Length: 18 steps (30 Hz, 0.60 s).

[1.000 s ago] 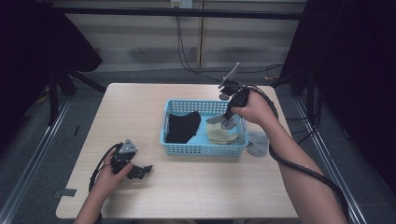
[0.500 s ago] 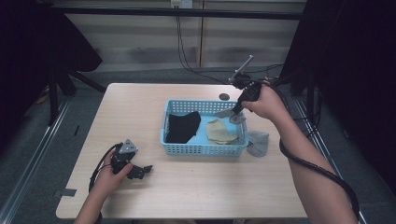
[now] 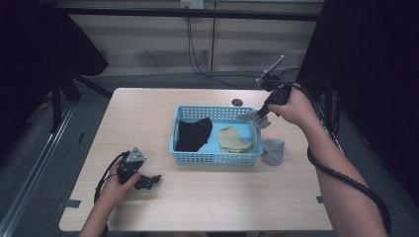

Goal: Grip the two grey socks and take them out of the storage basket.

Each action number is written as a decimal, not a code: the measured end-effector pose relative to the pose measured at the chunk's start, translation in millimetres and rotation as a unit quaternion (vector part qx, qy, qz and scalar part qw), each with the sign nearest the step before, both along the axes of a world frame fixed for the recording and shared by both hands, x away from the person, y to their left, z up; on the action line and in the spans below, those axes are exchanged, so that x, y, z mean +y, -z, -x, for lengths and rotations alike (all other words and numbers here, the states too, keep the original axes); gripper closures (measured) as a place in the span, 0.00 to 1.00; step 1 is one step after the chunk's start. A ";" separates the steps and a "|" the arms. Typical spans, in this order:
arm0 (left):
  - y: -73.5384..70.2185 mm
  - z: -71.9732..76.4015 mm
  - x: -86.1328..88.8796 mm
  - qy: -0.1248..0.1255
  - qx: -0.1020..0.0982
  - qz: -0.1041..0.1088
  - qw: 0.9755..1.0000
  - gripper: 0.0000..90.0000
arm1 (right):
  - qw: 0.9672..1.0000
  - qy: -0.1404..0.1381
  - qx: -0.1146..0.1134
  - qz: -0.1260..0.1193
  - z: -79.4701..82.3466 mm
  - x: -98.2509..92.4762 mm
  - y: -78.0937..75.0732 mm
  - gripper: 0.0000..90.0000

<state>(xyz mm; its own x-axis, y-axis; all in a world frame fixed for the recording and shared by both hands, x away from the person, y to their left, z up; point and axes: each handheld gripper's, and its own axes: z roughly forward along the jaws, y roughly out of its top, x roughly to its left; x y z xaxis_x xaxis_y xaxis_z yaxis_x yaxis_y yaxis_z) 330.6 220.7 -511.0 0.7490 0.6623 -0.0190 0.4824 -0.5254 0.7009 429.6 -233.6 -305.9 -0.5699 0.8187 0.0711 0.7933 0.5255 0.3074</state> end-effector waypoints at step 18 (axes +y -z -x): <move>-0.1 -0.1 0.2 0.002 0.000 -0.002 1.000 0.00 | 1.000 0.029 -0.007 0.005 6.8 -34.0 5.4 0.95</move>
